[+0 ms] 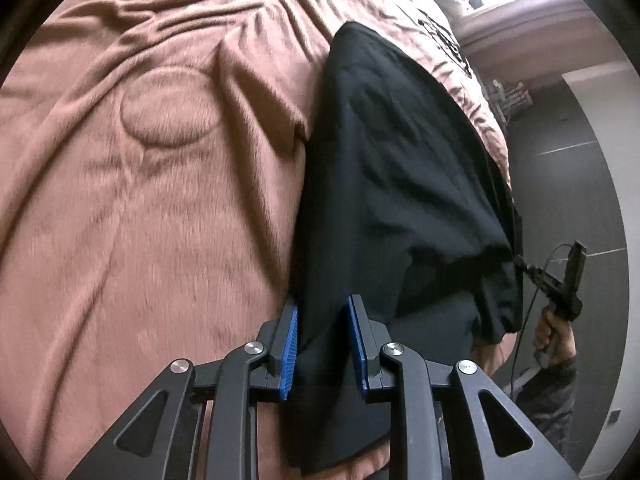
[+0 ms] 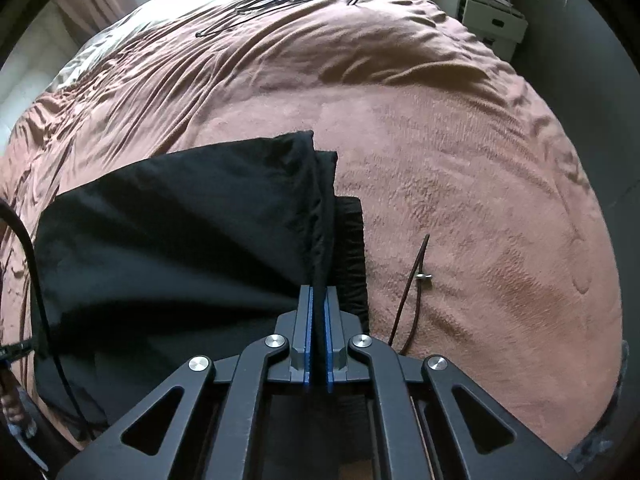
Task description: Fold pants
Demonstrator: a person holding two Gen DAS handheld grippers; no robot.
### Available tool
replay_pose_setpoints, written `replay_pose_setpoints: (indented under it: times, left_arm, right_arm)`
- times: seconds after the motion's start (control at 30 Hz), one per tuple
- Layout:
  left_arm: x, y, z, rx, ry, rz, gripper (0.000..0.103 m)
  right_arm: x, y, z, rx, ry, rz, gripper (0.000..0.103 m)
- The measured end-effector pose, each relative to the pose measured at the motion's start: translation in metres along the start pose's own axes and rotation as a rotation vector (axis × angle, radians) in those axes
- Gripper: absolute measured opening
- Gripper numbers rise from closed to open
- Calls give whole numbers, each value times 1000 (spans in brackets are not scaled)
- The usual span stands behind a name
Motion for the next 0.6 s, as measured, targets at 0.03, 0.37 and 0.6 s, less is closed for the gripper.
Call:
replay_pose_setpoints:
  times: [0.03, 0.37, 0.6]
  left_arm:
    - [1, -4, 0, 4, -2, 0, 25]
    - [9, -22, 0, 25, -19, 0, 25]
    - [13, -36, -3, 32, -32, 5, 26]
  right_arm:
    - [-1, 0, -1, -8, 10, -9, 1]
    - [21, -11, -6, -38, 119, -25, 51]
    - [38, -34, -6, 27, 130, 18, 51]
Point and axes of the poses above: each gripper's, at about its wrist camera, not at the fingertips, and x roughly against the way its jaws point, z to its left, y to its top, the point moved 5 cm from there along -x, roughly the way its jaws point, and after that the axes turned 15 degrees about -z, right-handed, at the moved point
